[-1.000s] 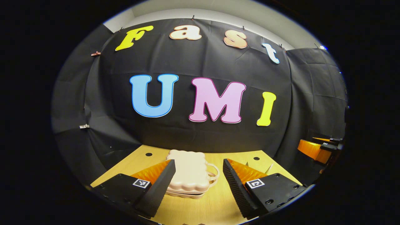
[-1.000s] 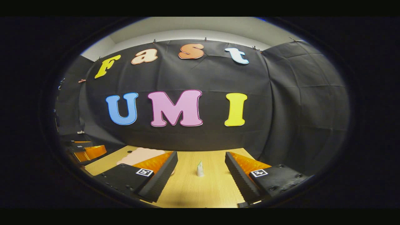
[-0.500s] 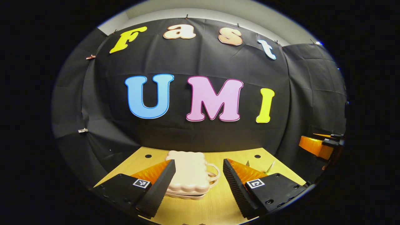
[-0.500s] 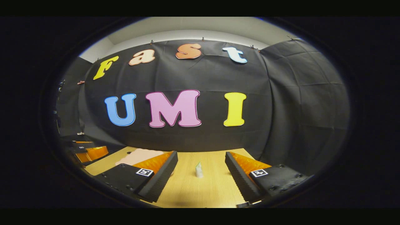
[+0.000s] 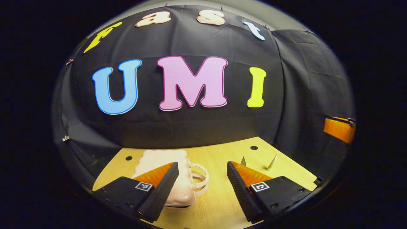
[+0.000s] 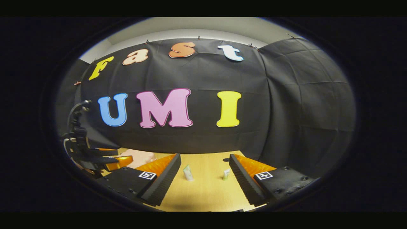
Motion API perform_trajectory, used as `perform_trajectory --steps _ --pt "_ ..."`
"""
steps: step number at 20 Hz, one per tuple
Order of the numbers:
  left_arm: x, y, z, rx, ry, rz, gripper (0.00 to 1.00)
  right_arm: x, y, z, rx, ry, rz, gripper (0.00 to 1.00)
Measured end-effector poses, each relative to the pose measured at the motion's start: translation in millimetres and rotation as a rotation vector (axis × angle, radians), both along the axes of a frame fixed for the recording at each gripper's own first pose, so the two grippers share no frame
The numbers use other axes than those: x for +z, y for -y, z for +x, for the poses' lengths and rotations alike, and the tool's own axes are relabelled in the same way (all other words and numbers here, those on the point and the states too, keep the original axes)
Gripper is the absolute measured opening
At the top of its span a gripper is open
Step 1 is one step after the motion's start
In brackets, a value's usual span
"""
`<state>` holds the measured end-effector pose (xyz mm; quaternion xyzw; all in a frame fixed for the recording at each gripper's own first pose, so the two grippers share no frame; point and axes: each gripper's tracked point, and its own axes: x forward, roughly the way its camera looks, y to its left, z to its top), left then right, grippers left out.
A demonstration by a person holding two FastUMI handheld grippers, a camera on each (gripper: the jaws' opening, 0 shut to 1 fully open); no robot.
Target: First open the suitcase, pack the skin care products into it, and then close the suitcase.
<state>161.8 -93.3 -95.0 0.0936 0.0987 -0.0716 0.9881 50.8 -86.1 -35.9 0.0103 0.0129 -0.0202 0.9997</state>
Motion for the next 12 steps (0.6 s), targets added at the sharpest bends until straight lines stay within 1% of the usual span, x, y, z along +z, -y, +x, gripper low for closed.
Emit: perform_trajectory --steps 1,3,4,5,7,8,9,10,11,12 --pt "-18 5 17 -0.002 -0.039 0.003 0.96 -4 6 6 -0.005 0.000 -0.008 0.96" --pt "-54 12 51 0.021 -0.125 -0.016 0.95 -15 15 16 -0.008 -0.015 -0.011 0.96" --pt "-71 14 66 0.040 -0.166 -0.030 0.95 -22 19 21 -0.007 -0.031 -0.007 0.93" --pt "-88 15 81 0.060 -0.198 -0.035 0.95 -29 22 26 -0.003 -0.044 -0.004 0.96" --pt "-115 14 108 0.102 -0.248 -0.028 0.95 -42 27 35 0.004 -0.066 -0.016 0.96" --pt "-131 15 120 0.119 -0.268 -0.024 0.95 -47 28 39 0.013 -0.073 -0.022 0.92" --pt "-147 10 133 0.152 -0.294 -0.014 0.95 -57 28 43 0.033 -0.089 -0.023 0.97" --pt "-157 10 141 0.169 -0.314 -0.014 0.93 -65 25 45 0.049 -0.107 -0.021 0.97" --pt "-163 14 146 0.166 -0.332 -0.027 0.92 -74 22 45 0.064 -0.126 -0.014 0.97" --pt "-169 15 151 0.183 -0.341 -0.013 0.82 -82 20 46 0.076 -0.144 -0.007 0.97"
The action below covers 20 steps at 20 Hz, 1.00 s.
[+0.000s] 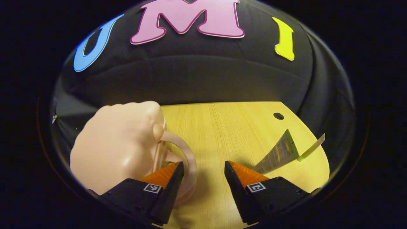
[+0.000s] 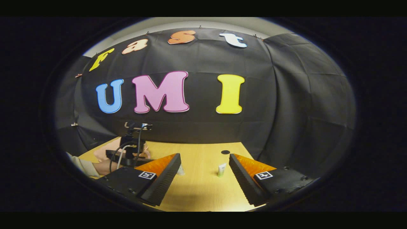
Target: First open the suitcase, pack the skin care products into it, and then close the suitcase.
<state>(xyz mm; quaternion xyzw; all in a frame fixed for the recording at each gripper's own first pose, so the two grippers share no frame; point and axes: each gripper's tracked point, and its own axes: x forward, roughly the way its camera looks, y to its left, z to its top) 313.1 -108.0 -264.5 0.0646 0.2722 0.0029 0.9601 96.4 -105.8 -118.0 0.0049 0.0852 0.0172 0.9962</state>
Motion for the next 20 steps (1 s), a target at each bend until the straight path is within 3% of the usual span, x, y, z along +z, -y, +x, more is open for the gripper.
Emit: perform_trajectory --steps 2,4,6,7,9,12,16,17,20 --pt "-14 -6 13 0.029 -0.020 0.053 0.76 -15 -3 3 0.016 -0.032 0.009 0.97" --pt "-27 -25 23 0.110 -0.057 0.115 0.70 -27 -2 6 0.018 -0.059 0.018 0.97" --pt "-36 -39 27 0.156 -0.083 0.125 0.46 -29 1 11 0.014 -0.064 0.026 0.97" --pt "-34 -36 28 0.138 -0.080 0.115 0.28 -30 2 13 0.012 -0.062 0.024 0.97" --pt "-31 -31 30 0.094 -0.077 0.096 0.21 -32 6 18 0.008 -0.058 0.011 0.96" --pt "-11 -17 26 0.005 -0.080 0.034 0.15 -32 9 25 -0.003 -0.052 0.006 0.97" --pt "58 -23 5 -0.026 -0.044 -0.047 0.13 -26 3 30 -0.001 -0.040 -0.002 0.96" --pt "83 -30 -1 -0.040 -0.022 -0.042 0.17 -24 -1 30 0.003 -0.038 -0.004 0.97" --pt "186 -91 -18 -0.059 0.057 0.010 0.13 -22 -17 30 0.024 -0.035 -0.007 1.00"
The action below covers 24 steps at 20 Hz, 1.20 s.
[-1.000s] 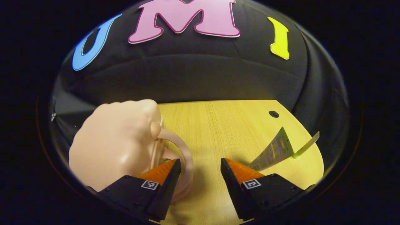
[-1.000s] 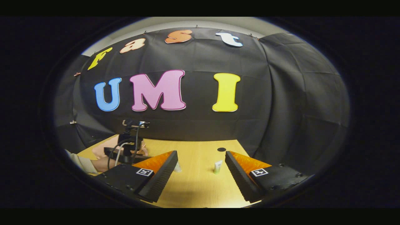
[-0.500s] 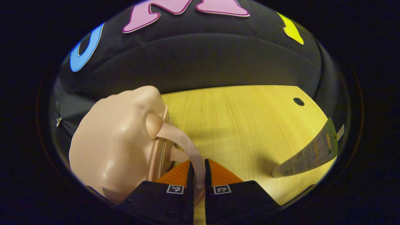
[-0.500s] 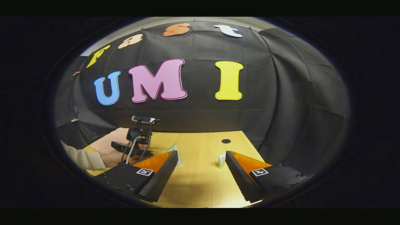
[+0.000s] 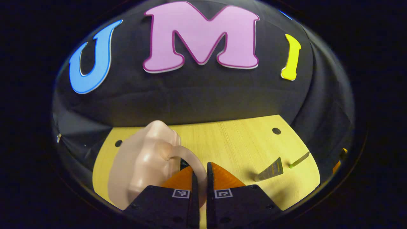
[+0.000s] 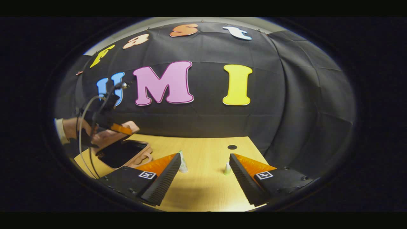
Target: First open the suitcase, pack the skin care products into it, and then close the suitcase.
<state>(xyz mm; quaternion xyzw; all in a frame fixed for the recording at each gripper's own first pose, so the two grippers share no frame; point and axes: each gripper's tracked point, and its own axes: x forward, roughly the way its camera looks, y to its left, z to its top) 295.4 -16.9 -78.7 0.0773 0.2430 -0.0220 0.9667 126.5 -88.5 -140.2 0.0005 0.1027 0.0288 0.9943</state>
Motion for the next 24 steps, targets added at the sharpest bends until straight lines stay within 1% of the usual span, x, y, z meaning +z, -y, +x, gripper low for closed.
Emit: perform_trajectory --steps 1,2,3,4,5,6,9,11,13,14,15,17,18,19,20,21,22,23,24 --pt "23 -24 -4 0.016 0.019 -0.009 0.13 0 -5 0 0.004 -0.001 0.002 0.97" --pt "37 -49 -5 0.038 0.038 -0.010 0.13 -1 -10 0 0.009 -0.004 0.006 0.97" --pt "54 -91 -7 0.080 0.066 0.028 0.13 -2 -15 0 0.011 -0.008 0.008 0.97" --pt "67 -121 -10 0.106 0.086 0.069 0.13 -3 -20 2 0.016 -0.013 0.009 0.97" --pt "77 -152 -11 0.126 0.105 0.093 0.13 -5 -26 2 0.021 -0.017 0.009 0.92" --pt "81 -176 -11 0.135 0.118 0.096 0.13 -7 -31 2 0.024 -0.023 0.006 0.97" --pt "89 -248 -8 0.200 0.167 0.066 0.13 -14 -44 5 0.034 -0.045 -0.007 0.97" --pt "85 -301 -8 0.240 0.186 0.077 0.13 -18 -51 8 0.032 -0.051 -0.026 0.97" --pt "60 -361 -4 0.287 0.171 0.082 0.13 -23 -55 12 0.014 -0.057 -0.033 0.97" --pt "45 -381 2 0.295 0.175 0.059 0.13 -26 -57 13 -0.002 -0.060 -0.013 0.97" --pt "28 -403 7 0.316 0.185 0.022 0.13 -30 -60 16 -0.022 -0.059 0.005 0.97" --pt "-9 -454 6 0.409 0.181 -0.066 0.13 -43 -72 18 -0.035 -0.062 0.008 0.97" --pt "-32 -473 8 0.440 0.156 -0.120 0.13 -50 -78 18 -0.027 -0.071 -0.002 0.97" --pt "-54 -488 8 0.469 0.120 -0.150 0.13 -56 -84 18 -0.008 -0.074 -0.015 0.97" --pt "-78 -498 6 0.494 0.077 -0.160 0.13 -63 -85 19 0.002 -0.079 -0.029 0.97" --pt "-96 -507 2 0.512 0.047 -0.133 0.15 -75 -78 19 -0.012 -0.093 -0.028 0.96" --pt "-102 -509 2 0.522 0.041 -0.102 0.19 -83 -74 21 -0.026 -0.107 -0.014 0.97" --pt "-99 -513 3 0.551 0.051 -0.048 0.22 -89 -68 23 -0.046 -0.117 -0.007 0.97" --pt "-92 -511 6 0.549 0.081 -0.014 0.33 -91 -63 24 -0.067 -0.116 -0.007 0.97"
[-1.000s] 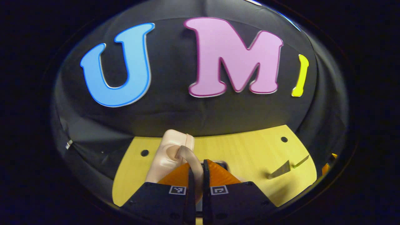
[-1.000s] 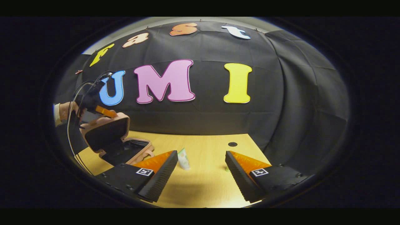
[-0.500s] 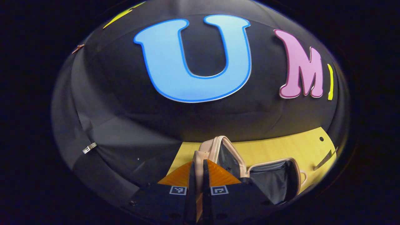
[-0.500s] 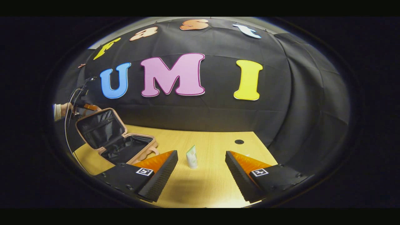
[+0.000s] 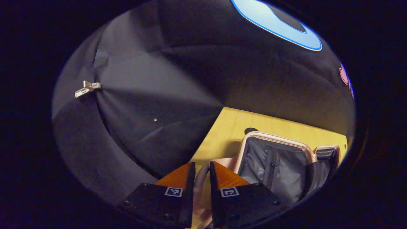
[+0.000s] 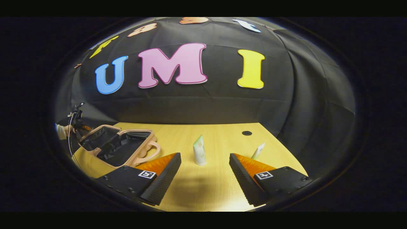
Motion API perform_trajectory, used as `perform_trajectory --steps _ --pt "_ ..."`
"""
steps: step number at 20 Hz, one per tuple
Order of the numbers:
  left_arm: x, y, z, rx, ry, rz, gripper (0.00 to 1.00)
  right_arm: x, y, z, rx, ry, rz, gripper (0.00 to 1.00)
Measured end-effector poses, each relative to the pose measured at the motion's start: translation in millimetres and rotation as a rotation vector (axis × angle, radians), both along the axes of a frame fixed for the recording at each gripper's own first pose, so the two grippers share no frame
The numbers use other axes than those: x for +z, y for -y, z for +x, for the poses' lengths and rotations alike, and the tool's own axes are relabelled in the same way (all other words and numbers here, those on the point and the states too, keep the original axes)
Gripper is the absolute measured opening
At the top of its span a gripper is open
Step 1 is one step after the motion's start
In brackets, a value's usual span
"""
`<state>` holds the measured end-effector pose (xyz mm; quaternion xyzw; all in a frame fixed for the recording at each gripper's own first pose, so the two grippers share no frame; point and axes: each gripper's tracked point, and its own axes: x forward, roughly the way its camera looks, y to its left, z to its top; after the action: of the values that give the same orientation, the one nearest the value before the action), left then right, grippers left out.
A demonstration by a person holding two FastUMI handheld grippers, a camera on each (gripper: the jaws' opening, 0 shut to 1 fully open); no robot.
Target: First open the suitcase, pack the skin care products into it, and then close the suitcase.
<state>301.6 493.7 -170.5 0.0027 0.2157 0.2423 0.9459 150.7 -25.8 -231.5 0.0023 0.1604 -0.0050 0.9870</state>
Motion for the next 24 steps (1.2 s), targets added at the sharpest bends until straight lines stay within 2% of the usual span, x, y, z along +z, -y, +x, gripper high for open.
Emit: perform_trajectory --steps 1,2,4,5,8,10,12,16,20,24 --pt "14 6 -1 -0.004 0.042 0.030 0.31 0 5 0 -0.019 0.007 -0.005 0.97" --pt "32 15 -3 -0.016 0.092 0.051 0.37 2 9 -1 -0.028 0.016 -0.011 0.97" --pt "77 47 -9 -0.060 0.211 0.076 1.00 10 16 -3 -0.043 0.038 -0.023 0.97" --pt "106 68 -21 -0.079 0.265 0.090 0.96 17 20 -5 -0.051 0.051 -0.024 0.97" --pt "163 137 -59 -0.121 0.375 0.146 0.95 41 34 -14 -0.078 0.083 -0.016 0.97" --pt "189 194 -84 -0.166 0.429 0.151 0.95 57 45 -20 -0.096 0.104 -0.018 0.97" --pt "194 262 -92 -0.239 0.457 0.124 0.95 70 55 -28 -0.112 0.118 -0.010 0.97" --pt "170 381 -106 -0.305 0.453 0.049 0.95 78 77 -37 -0.155 0.115 0.037 0.96" --pt "115 495 -99 -0.451 0.401 -0.030 0.95 70 97 -30 -0.172 0.115 0.037 0.96" --pt "44 588 -90 -0.615 0.309 -0.037 0.96 40 115 -11 -0.173 0.093 0.026 0.96"
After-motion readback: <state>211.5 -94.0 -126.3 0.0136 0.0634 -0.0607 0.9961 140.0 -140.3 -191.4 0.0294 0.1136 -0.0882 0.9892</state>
